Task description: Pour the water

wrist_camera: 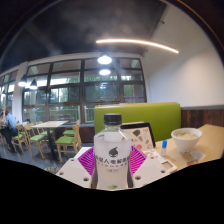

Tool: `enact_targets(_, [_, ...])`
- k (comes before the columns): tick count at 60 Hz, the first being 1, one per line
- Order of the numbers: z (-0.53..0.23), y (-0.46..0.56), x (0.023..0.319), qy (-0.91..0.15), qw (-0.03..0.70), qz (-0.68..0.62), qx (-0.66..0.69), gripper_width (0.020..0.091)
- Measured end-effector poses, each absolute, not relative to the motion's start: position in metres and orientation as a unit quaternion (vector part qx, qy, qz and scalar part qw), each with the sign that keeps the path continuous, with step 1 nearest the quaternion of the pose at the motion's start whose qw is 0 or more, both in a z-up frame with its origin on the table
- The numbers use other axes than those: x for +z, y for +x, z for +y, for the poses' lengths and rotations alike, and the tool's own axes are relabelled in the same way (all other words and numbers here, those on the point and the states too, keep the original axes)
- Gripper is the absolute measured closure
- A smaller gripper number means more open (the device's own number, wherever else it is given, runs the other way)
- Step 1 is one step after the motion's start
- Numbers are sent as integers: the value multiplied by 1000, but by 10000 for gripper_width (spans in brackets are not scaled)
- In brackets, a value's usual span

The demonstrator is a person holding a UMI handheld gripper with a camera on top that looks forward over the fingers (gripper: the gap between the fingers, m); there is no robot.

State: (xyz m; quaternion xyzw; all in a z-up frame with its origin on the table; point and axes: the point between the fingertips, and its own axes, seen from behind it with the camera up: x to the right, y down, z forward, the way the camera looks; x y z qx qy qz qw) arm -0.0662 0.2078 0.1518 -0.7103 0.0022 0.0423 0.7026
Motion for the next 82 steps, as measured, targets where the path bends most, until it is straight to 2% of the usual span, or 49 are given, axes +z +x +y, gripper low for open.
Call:
enact_targets(2, [203,-69,148,-712,701,5,51,699])
enact_targets(5, [214,-71,128,-720,693,1,50,702])
enact_targets(6, [215,-70,113,-723,689,-1,47,700])
enact_targets(9, [209,-72,103,-729,683,-11,37,684])
enact_targets(22, [212,-80,103,-709,704,-25,31,678])
enact_targets(28, [213,-78,103,-709,704,-27,29,634])
enact_targets(36, [213,-71,104,-714,699,-37,12,475])
enact_targets(41, [206,-68,109,-719,693,-47,12,255])
enact_targets(52, [141,-72,135,-717,693,-62,27,273])
enact_targets(68, [-7,-59,167,-724,686,-55,37,274])
enact_targets(82, [-106,-61,177,-720,687,-53,78,271])
